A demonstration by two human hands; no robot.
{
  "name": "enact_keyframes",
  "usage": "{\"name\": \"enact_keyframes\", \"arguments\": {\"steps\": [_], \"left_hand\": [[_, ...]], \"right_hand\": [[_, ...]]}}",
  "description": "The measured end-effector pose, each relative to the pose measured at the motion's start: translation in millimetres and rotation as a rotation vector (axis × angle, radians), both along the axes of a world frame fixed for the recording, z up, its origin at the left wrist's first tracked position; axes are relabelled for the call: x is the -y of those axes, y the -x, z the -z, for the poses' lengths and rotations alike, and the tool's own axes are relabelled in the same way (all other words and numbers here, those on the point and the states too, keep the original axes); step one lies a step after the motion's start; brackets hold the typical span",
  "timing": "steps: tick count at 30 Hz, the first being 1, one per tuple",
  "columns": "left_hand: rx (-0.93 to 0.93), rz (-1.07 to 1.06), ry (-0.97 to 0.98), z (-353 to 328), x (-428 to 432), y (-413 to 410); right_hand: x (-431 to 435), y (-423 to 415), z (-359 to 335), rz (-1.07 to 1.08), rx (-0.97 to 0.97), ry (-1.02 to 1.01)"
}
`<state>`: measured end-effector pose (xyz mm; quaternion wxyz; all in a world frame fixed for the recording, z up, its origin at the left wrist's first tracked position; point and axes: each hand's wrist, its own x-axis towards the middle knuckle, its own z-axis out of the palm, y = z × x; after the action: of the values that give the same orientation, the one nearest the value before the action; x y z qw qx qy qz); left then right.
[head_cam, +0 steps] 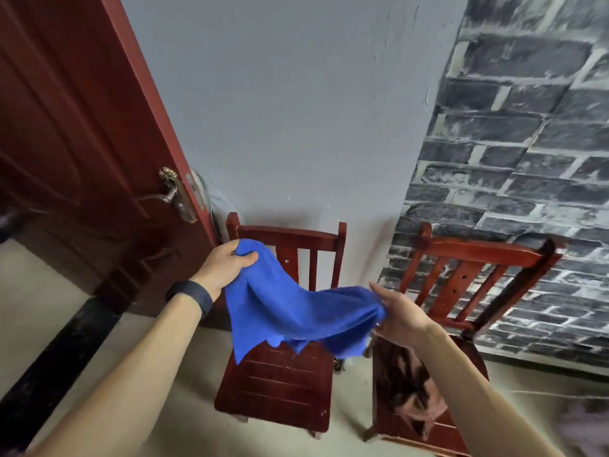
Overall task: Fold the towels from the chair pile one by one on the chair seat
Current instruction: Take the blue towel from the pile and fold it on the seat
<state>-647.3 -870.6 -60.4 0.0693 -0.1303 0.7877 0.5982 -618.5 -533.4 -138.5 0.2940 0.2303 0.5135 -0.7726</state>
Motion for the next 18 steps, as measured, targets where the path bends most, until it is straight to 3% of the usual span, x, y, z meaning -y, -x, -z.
{"name": "enact_keyframes", "arguments": {"steps": [5,11,18], "left_hand": [[-0.042,-0.091,-0.199,-9,43,14],[0.036,-0.053,-0.366,-26,90,33],[0.022,-0.057,-0.395,-32,112,51]], "right_hand": [[32,24,-40,0.087,-0.086,-0.162],[56,43,-80,0.269,-0.369,-0.177],[83,47,-91,0.447,-0.627,-0.759]]}}
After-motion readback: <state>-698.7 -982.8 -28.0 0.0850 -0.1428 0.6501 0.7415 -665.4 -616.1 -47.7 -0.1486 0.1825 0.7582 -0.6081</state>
